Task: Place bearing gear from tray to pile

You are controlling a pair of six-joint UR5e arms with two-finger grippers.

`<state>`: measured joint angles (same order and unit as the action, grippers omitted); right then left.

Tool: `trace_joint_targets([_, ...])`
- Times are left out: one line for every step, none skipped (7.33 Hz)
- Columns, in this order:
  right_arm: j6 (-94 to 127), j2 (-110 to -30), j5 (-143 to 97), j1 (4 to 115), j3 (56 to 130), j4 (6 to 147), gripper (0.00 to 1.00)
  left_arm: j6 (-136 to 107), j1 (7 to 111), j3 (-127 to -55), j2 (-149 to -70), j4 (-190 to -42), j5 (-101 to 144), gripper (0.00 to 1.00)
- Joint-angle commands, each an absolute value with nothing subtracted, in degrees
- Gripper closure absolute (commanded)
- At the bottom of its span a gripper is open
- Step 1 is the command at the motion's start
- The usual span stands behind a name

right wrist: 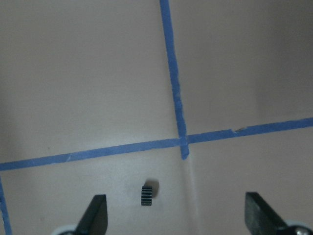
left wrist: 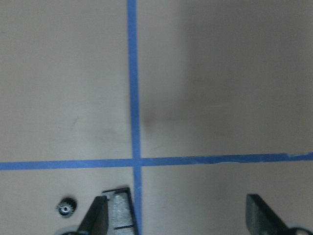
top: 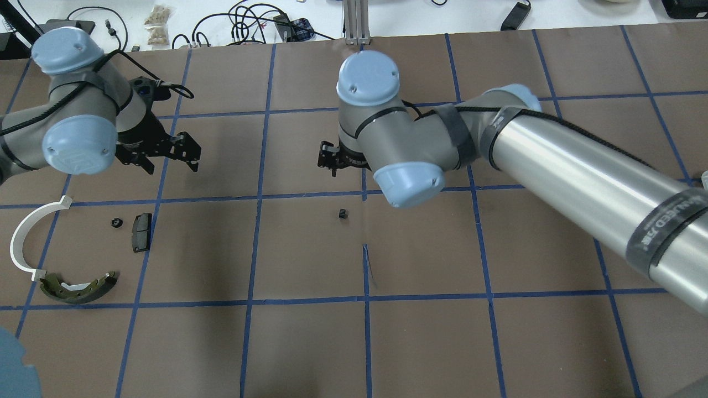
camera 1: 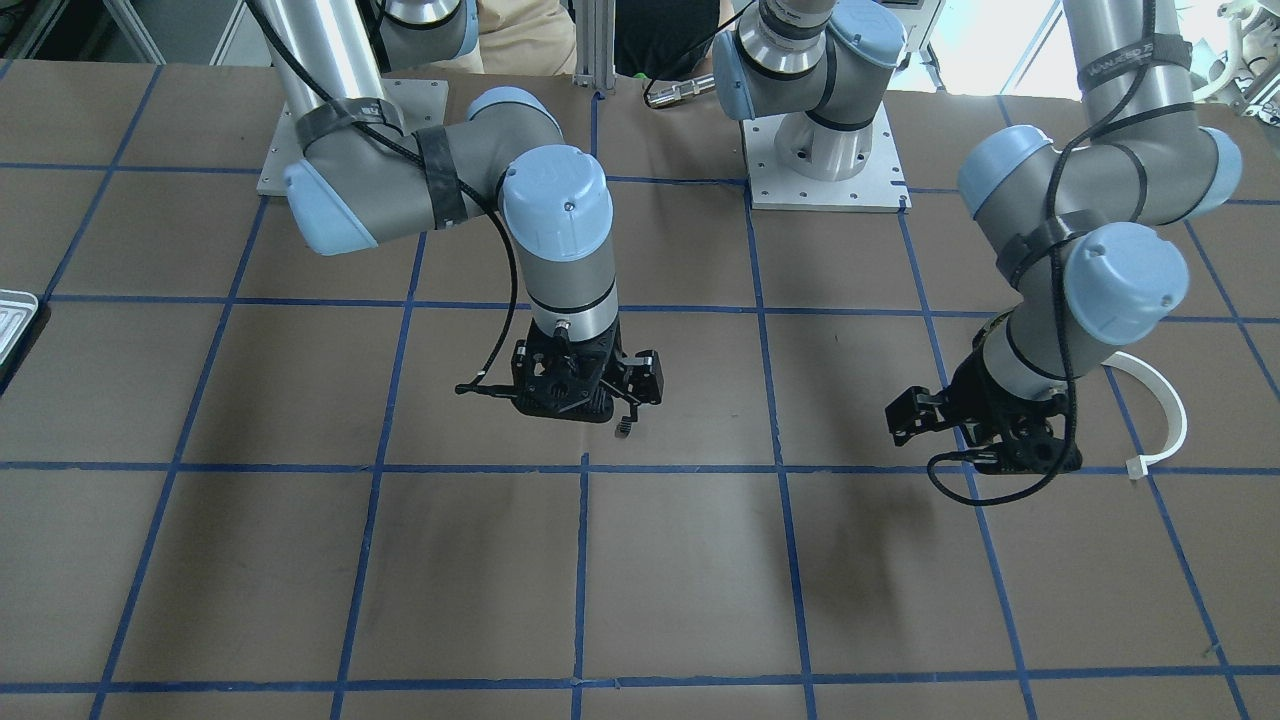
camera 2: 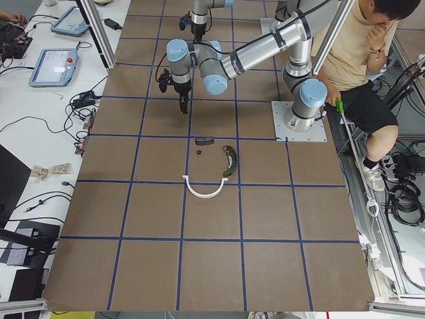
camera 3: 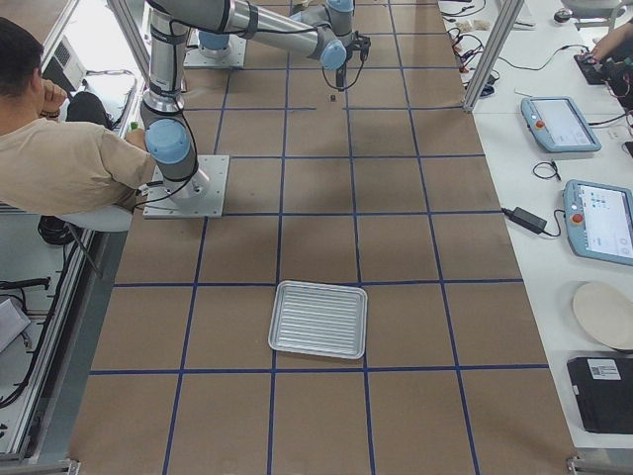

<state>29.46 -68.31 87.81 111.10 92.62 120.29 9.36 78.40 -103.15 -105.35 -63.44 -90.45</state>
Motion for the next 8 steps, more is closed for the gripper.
trace_joint_targets([18.24, -72.05, 89.21, 103.58, 79.50, 96.09, 0.00, -3.55, 88.89, -102.49, -106.34, -63.37, -90.26, 0.01])
trace_joint_targets([15.06, -77.55, 89.21, 100.32, 78.84, 90.84, 0.00, -12.04, 93.21, -102.22, -107.13, -62.93, -90.18, 0.01])
trace_joint_targets([9.90, -84.05, 89.38, 96.98, 78.92, 84.53, 0.00, -16.04, 96.30, -102.04, -108.27, -62.41, -89.13, 0.01])
trace_joint_targets([5.67, -86.90, 89.12, 94.25, 79.01, 82.20, 0.00, -15.65, 100.33, -102.22, -109.93, -61.45, -89.21, 0.01])
trace_joint_targets([5.63, -86.75, 89.30, 94.05, 80.06, 82.09, 0.00, -15.73, 104.46, -102.39, -112.30, -56.91, -89.12, 0.00])
trace_joint_targets([4.75, -88.49, 89.38, 93.35, 85.90, 82.44, 0.00, -15.82, 107.55, -103.26, -114.24, -55.73, -89.30, 0.00])
trace_joint_targets([2.57, -93.81, 89.21, 93.51, 93.00, 86.97, 0.00, -15.73, 108.80, -103.53, -116.08, -52.50, -88.95, 0.00])
trace_joint_targets([2.90, -96.48, 90.17, 93.25, 100.21, 100.24, 0.00, -14.95, 109.77, -104.14, -117.23, -51.86, -89.21, 0.01])
